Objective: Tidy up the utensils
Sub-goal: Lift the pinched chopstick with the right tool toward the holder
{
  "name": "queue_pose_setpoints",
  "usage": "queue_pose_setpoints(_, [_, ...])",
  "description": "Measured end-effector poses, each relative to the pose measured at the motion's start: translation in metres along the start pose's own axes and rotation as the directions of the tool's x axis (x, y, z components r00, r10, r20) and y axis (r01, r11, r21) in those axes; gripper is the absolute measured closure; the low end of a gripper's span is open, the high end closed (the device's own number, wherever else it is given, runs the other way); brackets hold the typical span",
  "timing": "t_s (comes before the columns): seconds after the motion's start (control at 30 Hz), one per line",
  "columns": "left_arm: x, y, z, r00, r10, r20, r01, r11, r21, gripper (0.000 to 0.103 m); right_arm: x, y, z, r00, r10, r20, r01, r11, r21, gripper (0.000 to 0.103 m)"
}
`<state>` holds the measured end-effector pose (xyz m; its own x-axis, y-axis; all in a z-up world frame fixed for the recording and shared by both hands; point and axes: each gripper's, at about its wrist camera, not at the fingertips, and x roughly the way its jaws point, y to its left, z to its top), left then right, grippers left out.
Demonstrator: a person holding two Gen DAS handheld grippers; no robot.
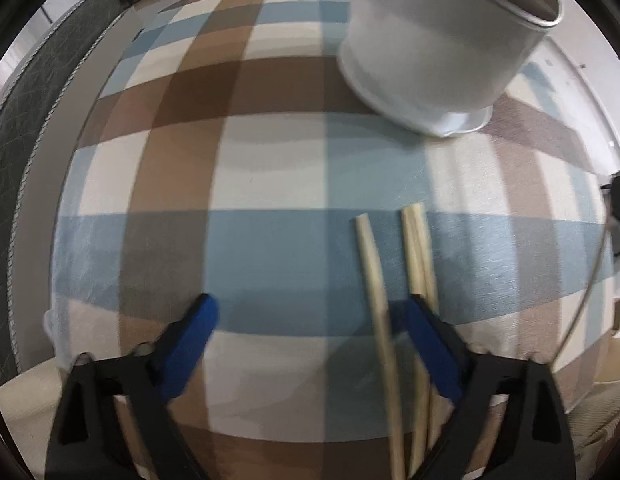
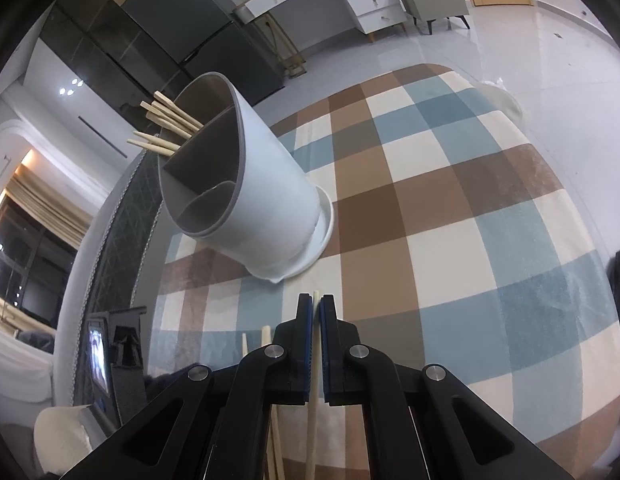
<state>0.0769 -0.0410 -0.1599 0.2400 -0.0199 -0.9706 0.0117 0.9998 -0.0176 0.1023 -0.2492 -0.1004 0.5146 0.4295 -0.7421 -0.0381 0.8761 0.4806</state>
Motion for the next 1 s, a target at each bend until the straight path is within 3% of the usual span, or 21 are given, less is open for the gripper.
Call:
queue_pose_setpoints(0.07, [-0.004,-0.013,0.006,1.000,-0.010,0.013,0.010,0.999,0.038,0.036,0.001,0.000,0.000,1.000,0.002,-0.003,-0.002,1.000,0.002,0.100])
queue_pose_setpoints(0.2, [-0.007,-0.026,0.012,0.999,-0.023,0.030,0.021,0.997,0.074,0.057,0.004,0.000,-0.001,1.000,-0.001,-0.010,0.001,1.000,0.008,0.100])
queue_pose_setpoints(0.33, [-0.014,-0.043,0.021,0.998,-0.050,0.045,0.045,0.994,0.101,0.096,0.008,0.000,-0.001,1.000,-0.007,-0.017,0.007,1.000,0.009,0.100])
queue_pose_setpoints(0.37, [-0.013,-0.046,0.022,0.997,-0.063,0.046,0.058,0.992,0.109,0.100,0.009,0.000,-0.001,1.000,-0.008,-0.018,0.009,1.000,0.010,0.100])
queue_pose_setpoints(0.73, [-0.027,-0.039,0.029,0.984,-0.153,0.092,0.148,0.987,0.056,0.102,0.018,0.006,-0.004,1.000,-0.022,-0.020,0.021,0.999,-0.026,0.100])
queue_pose_setpoints(1.0, [-0.069,-0.016,0.021,0.948,-0.217,0.233,0.219,0.976,0.018,0.102,-0.002,0.022,-0.006,0.998,-0.003,0.060,0.008,0.995,-0.098,0.100])
